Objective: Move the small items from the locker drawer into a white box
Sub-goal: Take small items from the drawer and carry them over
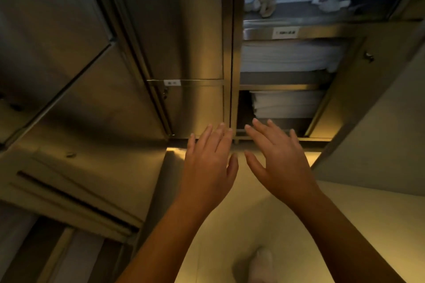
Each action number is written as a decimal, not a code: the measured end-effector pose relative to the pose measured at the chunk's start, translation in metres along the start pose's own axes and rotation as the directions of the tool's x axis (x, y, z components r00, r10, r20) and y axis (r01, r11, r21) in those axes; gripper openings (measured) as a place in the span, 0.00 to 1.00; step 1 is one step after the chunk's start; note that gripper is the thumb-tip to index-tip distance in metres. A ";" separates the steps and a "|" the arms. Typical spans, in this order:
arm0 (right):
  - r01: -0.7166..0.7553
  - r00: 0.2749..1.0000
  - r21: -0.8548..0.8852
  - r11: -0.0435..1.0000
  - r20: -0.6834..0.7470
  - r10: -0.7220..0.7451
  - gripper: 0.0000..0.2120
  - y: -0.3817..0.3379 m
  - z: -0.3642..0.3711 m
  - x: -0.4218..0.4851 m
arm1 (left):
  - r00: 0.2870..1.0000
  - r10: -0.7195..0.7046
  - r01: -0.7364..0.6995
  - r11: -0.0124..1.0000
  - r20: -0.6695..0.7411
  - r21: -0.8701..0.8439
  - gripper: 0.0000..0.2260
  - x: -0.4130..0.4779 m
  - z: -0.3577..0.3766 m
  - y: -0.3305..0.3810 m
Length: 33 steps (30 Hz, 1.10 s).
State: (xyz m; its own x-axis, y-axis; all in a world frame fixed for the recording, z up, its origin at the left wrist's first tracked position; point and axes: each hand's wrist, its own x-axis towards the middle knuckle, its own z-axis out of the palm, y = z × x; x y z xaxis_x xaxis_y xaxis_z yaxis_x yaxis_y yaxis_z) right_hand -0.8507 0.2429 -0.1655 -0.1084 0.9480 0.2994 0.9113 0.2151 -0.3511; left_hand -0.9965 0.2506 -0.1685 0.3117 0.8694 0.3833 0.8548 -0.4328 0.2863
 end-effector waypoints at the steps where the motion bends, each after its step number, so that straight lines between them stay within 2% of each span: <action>1: -0.010 1.000 -0.001 1.000 -0.004 0.010 0.24 0.016 -0.004 0.009 | 1.000 0.008 -0.008 1.000 0.004 -0.012 0.21 0.016 0.009 0.008; 8: -0.074 0.995 -0.029 0.997 -0.068 0.072 0.23 0.123 -0.042 0.069 | 0.997 0.073 -0.074 0.995 -0.015 -0.064 0.20 0.126 0.064 0.067; 16: -0.105 0.991 -0.054 0.993 -0.092 0.100 0.23 0.201 -0.052 0.122 | 0.996 0.091 -0.090 0.994 0.018 -0.070 0.21 0.208 0.109 0.095; 24: -0.144 0.984 -0.070 0.987 -0.114 0.135 0.23 0.247 -0.039 0.189 | 0.991 0.126 -0.121 0.987 0.042 -0.108 0.21 0.287 0.149 0.084; 33: -0.149 0.979 -0.109 0.983 -0.155 0.132 0.23 0.283 -0.026 0.314 | 0.981 0.190 -0.186 0.975 0.023 -0.122 0.21 0.416 0.177 0.041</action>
State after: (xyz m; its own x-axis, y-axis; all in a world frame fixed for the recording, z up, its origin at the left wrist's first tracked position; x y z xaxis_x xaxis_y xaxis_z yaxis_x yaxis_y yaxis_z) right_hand -0.6170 0.5954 -0.1480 0.0752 0.9203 0.3840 0.9550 0.0444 -0.2933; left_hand -0.7582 0.6370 -0.1526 0.4783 0.7765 0.4103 0.7249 -0.6128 0.3147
